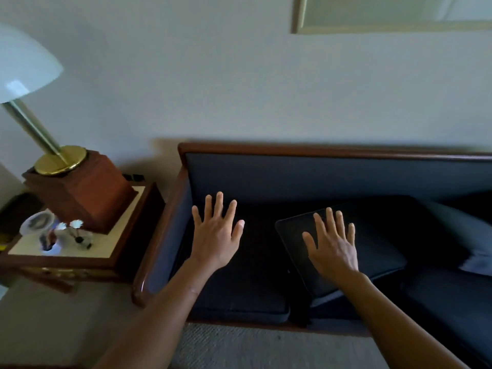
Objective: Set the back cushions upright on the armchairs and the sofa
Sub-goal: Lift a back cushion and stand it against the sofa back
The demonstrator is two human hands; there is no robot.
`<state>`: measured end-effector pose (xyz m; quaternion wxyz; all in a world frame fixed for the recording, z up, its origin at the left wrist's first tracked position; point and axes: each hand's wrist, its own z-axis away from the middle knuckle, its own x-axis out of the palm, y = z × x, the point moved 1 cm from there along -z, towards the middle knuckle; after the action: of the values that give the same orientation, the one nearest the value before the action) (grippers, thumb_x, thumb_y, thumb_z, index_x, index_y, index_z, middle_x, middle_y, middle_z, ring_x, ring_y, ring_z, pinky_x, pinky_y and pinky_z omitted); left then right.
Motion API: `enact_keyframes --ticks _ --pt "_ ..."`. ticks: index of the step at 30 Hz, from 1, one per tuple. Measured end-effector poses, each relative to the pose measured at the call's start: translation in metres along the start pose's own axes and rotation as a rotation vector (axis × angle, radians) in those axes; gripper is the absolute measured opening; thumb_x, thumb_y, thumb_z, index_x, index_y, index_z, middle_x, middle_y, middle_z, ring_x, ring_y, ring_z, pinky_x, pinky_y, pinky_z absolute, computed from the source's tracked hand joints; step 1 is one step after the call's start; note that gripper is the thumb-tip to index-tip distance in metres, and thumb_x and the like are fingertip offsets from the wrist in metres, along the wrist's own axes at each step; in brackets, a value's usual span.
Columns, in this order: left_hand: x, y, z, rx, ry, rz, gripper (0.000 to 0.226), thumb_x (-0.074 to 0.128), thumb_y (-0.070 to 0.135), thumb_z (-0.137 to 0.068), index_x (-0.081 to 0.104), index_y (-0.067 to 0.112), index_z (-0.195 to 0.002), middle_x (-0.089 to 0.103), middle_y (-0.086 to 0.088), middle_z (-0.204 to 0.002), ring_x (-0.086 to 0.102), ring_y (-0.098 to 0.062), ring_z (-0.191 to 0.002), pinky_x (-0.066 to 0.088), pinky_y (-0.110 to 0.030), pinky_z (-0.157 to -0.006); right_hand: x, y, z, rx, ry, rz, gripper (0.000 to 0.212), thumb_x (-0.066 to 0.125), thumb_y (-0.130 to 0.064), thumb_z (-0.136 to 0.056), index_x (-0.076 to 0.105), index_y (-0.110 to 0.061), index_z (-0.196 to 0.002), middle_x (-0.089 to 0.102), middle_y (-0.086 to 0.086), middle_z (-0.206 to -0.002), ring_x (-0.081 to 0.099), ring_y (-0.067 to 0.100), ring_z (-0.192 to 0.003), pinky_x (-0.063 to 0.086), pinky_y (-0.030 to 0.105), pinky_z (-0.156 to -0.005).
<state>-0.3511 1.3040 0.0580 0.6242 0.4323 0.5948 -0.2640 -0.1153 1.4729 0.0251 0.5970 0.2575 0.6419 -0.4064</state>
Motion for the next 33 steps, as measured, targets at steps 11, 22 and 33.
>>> enact_keyframes --ticks 11,22,33 --pt "0.112 0.094 -0.151 0.061 -0.174 0.006 0.068 0.032 0.055 -0.108 0.033 0.02 -0.167 0.014 -0.018 -0.177 0.008 -0.043 -0.164 0.01 -0.07 -0.127 0.023 0.14 -0.126 0.148 -0.077 0.041 0.07 0.032 -0.057 -0.106 0.023 -0.021 -0.166 0.003 0.009 -0.176 -0.006 0.03 -0.162 0.0 0.056 -0.129" --pt "0.271 0.106 -0.266 -0.287 -0.377 0.227 0.066 0.039 0.055 -0.109 0.032 0.023 -0.167 0.016 -0.012 -0.178 0.012 -0.035 -0.164 0.017 -0.062 -0.129 0.117 0.244 -0.272 0.267 -0.242 0.003 0.067 0.034 -0.055 -0.107 0.028 -0.018 -0.164 0.011 0.013 -0.174 0.003 0.033 -0.162 0.01 0.054 -0.129" --pt "0.424 0.1 -0.283 -0.988 -0.374 0.574 0.087 0.06 0.061 -0.1 0.029 0.013 -0.166 0.039 -0.021 -0.164 0.047 -0.043 -0.146 0.044 -0.049 -0.113 0.239 0.344 -0.378 0.36 -0.35 -0.045 0.081 0.038 -0.058 -0.105 0.019 -0.005 -0.163 0.014 0.021 -0.172 0.012 0.039 -0.158 0.019 0.058 -0.125"
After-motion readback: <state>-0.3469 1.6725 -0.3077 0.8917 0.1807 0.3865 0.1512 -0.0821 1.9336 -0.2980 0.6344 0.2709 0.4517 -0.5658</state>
